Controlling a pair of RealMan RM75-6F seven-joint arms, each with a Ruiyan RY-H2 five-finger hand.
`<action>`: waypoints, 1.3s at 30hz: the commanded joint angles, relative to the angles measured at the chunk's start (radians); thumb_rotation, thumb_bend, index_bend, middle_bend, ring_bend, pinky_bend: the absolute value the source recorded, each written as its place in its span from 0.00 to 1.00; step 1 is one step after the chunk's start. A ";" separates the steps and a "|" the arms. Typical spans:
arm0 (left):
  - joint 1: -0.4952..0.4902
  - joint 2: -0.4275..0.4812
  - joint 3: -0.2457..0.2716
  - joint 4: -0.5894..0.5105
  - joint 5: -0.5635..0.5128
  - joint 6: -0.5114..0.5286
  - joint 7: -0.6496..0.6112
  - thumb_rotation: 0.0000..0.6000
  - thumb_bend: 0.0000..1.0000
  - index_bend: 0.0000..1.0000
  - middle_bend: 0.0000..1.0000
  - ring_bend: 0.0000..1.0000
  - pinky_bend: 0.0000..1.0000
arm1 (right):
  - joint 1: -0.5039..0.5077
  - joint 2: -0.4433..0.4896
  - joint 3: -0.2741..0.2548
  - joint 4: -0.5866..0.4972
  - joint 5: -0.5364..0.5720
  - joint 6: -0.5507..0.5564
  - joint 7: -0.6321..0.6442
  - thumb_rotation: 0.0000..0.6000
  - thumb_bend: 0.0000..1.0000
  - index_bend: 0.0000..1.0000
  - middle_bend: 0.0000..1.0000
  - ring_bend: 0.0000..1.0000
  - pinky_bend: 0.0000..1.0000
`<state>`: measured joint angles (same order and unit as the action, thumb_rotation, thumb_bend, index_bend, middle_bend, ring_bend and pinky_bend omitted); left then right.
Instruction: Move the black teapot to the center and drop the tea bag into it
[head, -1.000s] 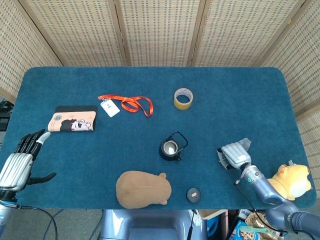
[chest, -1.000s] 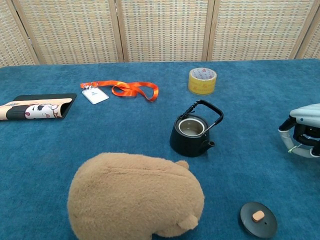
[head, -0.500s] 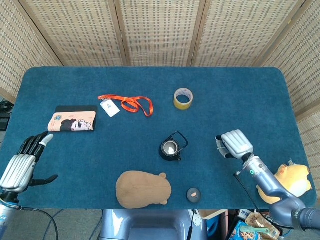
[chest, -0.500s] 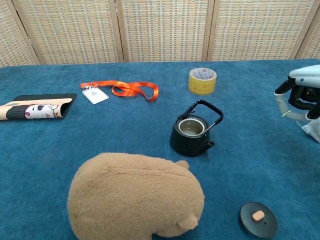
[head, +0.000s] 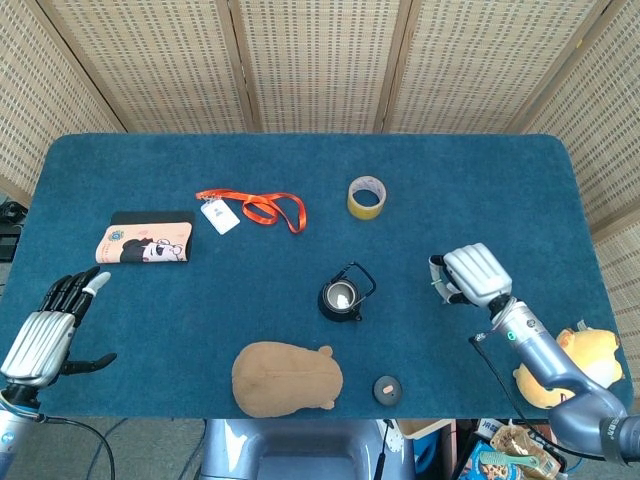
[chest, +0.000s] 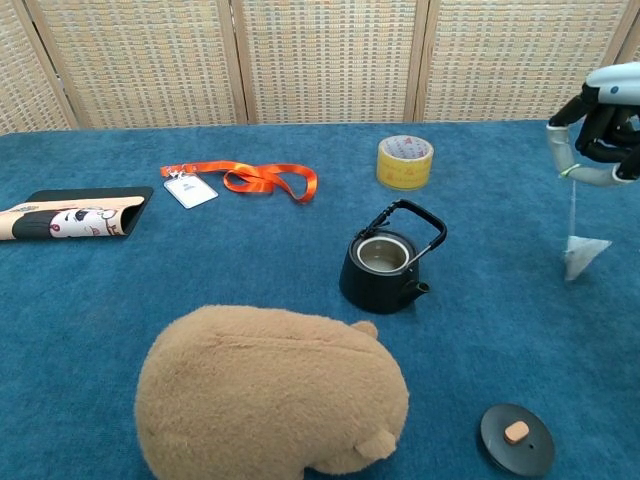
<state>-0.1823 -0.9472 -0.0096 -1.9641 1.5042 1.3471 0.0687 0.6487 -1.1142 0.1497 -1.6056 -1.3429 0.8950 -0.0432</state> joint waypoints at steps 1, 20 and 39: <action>0.001 0.000 0.001 0.001 0.002 0.002 0.000 1.00 0.10 0.00 0.00 0.00 0.00 | 0.004 0.017 0.010 -0.024 -0.001 0.006 0.007 1.00 0.60 0.62 0.93 0.94 0.77; 0.002 0.001 0.014 0.012 0.017 -0.005 0.027 1.00 0.10 0.00 0.00 0.00 0.00 | 0.056 0.096 0.060 -0.149 -0.010 -0.007 0.027 1.00 0.60 0.63 0.93 0.94 0.77; -0.007 -0.012 0.020 0.037 0.011 -0.028 0.016 1.00 0.10 0.00 0.00 0.00 0.00 | 0.139 0.146 0.120 -0.257 0.041 -0.080 0.069 1.00 0.60 0.64 0.93 0.94 0.77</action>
<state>-0.1892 -0.9592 0.0099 -1.9273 1.5156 1.3195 0.0856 0.7838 -0.9670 0.2664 -1.8591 -1.3035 0.8188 0.0221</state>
